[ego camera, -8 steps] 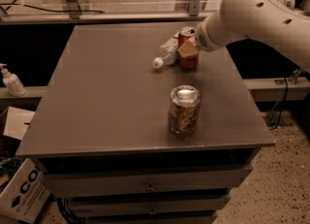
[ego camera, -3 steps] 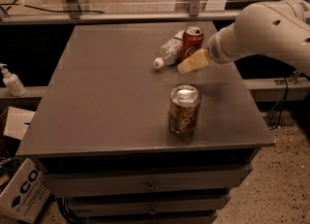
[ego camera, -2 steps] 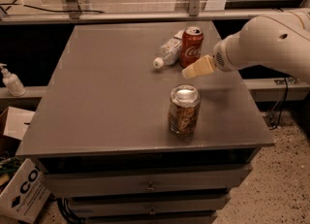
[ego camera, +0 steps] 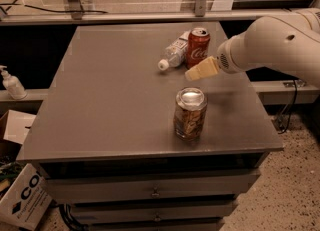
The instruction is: Move coke can near blue plastic bottle
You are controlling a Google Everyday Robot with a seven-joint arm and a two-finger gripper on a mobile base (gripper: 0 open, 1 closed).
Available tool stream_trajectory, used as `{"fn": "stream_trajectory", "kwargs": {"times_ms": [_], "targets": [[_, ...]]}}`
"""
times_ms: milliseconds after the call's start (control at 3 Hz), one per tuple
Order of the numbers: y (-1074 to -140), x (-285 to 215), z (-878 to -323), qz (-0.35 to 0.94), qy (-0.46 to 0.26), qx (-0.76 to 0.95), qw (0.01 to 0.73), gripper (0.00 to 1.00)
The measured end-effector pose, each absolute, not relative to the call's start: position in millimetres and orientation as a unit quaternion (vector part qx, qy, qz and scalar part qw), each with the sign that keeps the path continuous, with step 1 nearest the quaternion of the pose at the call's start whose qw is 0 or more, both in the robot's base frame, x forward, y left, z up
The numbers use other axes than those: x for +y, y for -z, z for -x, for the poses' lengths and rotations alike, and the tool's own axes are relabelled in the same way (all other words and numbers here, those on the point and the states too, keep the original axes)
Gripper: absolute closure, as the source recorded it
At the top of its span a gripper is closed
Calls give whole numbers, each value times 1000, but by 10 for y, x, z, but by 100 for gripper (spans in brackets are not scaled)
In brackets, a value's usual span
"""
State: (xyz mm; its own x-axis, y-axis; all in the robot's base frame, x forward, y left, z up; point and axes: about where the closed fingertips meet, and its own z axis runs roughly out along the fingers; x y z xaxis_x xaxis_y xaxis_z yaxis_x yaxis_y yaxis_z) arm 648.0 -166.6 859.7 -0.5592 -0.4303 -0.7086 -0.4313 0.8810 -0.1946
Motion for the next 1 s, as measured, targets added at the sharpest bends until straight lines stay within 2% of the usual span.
{"fn": "stream_trajectory", "kwargs": {"times_ms": [333,1000], "targets": [[-8711,-1801,-6502,235,-9,880,412,0],[-8981,-2534,-6192,202,15,880,430,0]]}}
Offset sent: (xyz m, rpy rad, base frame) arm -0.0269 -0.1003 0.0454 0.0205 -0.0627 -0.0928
